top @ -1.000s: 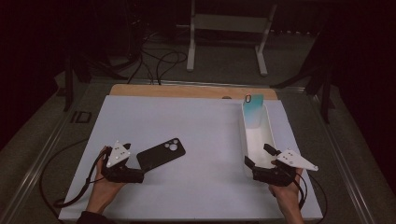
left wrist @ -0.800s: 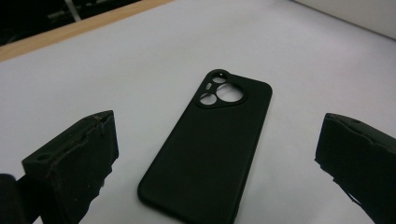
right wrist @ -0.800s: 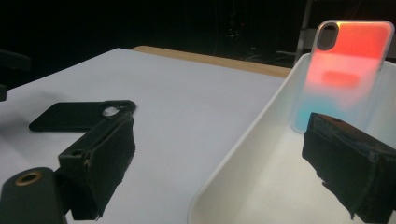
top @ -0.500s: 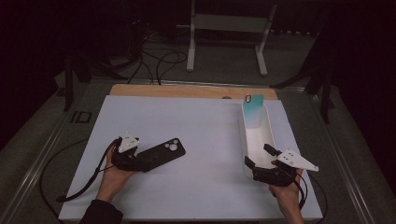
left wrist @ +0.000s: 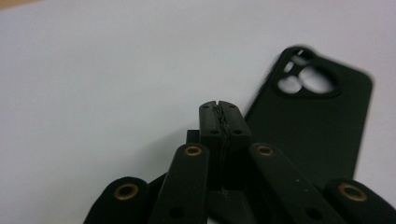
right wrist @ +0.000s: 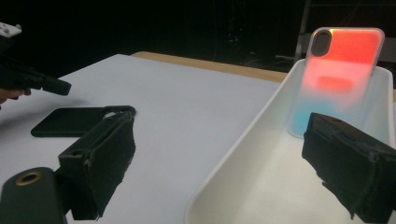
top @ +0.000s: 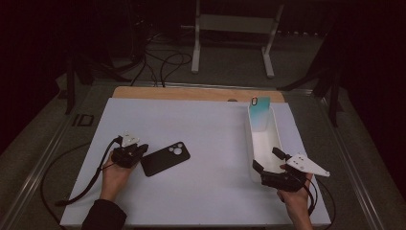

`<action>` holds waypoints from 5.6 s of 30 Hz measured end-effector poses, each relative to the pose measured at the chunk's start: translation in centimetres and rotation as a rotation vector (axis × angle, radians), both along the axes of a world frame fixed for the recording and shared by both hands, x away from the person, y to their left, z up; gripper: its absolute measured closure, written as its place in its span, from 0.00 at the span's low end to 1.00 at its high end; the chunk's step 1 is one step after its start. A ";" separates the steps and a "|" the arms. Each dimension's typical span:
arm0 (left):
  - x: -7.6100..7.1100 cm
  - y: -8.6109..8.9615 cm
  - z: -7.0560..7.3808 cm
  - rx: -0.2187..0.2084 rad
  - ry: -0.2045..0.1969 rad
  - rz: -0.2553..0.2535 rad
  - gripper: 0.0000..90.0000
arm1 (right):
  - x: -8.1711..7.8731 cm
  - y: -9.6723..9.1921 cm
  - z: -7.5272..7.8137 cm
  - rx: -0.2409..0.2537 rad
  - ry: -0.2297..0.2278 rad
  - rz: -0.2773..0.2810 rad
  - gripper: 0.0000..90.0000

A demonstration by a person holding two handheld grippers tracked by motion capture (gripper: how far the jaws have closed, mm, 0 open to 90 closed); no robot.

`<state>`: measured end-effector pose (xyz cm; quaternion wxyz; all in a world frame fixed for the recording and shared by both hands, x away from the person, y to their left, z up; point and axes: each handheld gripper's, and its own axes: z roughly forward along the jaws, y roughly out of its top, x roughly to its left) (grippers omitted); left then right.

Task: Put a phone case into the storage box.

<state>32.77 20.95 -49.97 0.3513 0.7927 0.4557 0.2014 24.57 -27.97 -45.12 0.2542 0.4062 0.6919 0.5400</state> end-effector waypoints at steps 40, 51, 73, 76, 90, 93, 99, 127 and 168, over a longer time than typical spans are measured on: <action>-5.0 0.9 0.5 -0.077 -0.067 0.002 0.86 | 0.1 -0.1 0.0 -0.006 0.003 0.008 0.13; -8.4 2.3 3.1 -0.206 -0.226 0.036 0.34 | -0.1 0.1 0.0 -0.018 -0.019 0.013 0.12; -9.4 1.3 3.2 -0.118 -0.177 0.028 0.00 | -0.2 0.5 -0.4 -0.026 -0.025 0.025 0.11; -9.0 1.0 3.2 -0.120 -0.152 0.020 0.00 | -0.2 0.5 -0.3 -0.029 -0.022 0.027 0.11; -6.3 -1.7 2.6 -0.016 -0.040 -0.028 0.00 | -0.1 0.3 -0.2 -0.023 -0.018 0.022 0.11; -5.3 -2.4 2.3 0.001 -0.001 -0.049 0.00 | -0.1 0.3 -0.1 -0.022 -0.018 0.021 0.11; -3.8 -3.7 2.0 0.015 0.061 -0.090 0.00 | 0.0 0.2 0.0 -0.021 -0.018 0.019 0.11; -1.0 -7.2 -1.8 0.160 0.258 -0.103 0.00 | 0.0 0.3 0.0 -0.021 -0.017 0.020 0.11; -1.7 -6.5 0.3 0.070 0.180 -0.065 0.18 | 0.5 0.3 0.0 0.024 0.020 0.029 0.11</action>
